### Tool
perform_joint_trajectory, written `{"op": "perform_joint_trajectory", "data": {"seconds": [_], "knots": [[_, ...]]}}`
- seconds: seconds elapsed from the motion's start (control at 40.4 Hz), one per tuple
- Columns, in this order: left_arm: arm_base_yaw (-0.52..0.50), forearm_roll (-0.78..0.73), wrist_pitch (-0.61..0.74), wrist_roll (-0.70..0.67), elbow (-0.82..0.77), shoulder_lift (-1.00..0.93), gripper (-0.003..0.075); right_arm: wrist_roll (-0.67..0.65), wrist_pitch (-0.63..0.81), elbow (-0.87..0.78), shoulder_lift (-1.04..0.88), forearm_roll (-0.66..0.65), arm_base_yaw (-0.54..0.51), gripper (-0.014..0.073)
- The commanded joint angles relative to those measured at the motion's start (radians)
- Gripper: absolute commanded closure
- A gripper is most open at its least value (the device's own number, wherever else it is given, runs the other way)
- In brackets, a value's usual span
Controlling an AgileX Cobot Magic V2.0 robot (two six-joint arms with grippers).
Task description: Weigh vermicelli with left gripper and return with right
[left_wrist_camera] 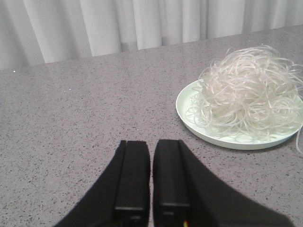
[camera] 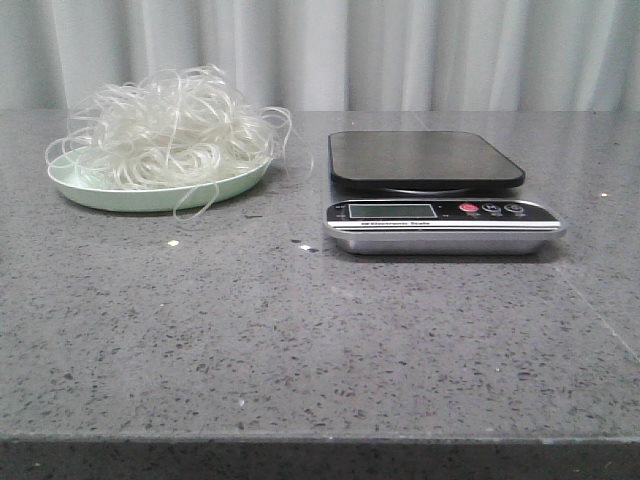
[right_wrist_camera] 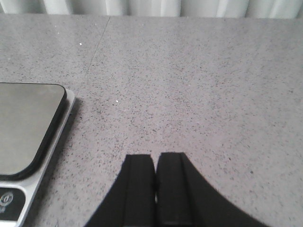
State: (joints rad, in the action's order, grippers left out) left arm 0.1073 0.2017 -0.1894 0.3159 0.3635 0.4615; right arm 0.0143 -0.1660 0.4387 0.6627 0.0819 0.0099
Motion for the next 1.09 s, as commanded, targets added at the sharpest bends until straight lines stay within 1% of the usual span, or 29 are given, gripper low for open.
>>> {"op": "perform_joint_trajectory", "data": {"seconds": [0.0,0.173,0.371,1.064], "knots": [[-0.003,0.009,0.083,-0.010,0.027,0.005,0.0583,0.002,0.100,-0.037,-0.104,-0.009,-0.006,0.0442],[-0.003,0.009,0.083,-0.010,0.027,0.005,0.0583,0.002,0.085,-0.112,-0.273,-0.009,-0.006,0.0442],[-0.003,0.009,0.083,-0.010,0.027,0.005,0.0583,0.002,0.079,-0.121,-0.387,-0.009,-0.006,0.0442],[-0.003,0.009,0.083,-0.010,0.027,0.005,0.0583,0.002,0.078,-0.121,-0.391,-0.009,-0.006,0.0443]]}}
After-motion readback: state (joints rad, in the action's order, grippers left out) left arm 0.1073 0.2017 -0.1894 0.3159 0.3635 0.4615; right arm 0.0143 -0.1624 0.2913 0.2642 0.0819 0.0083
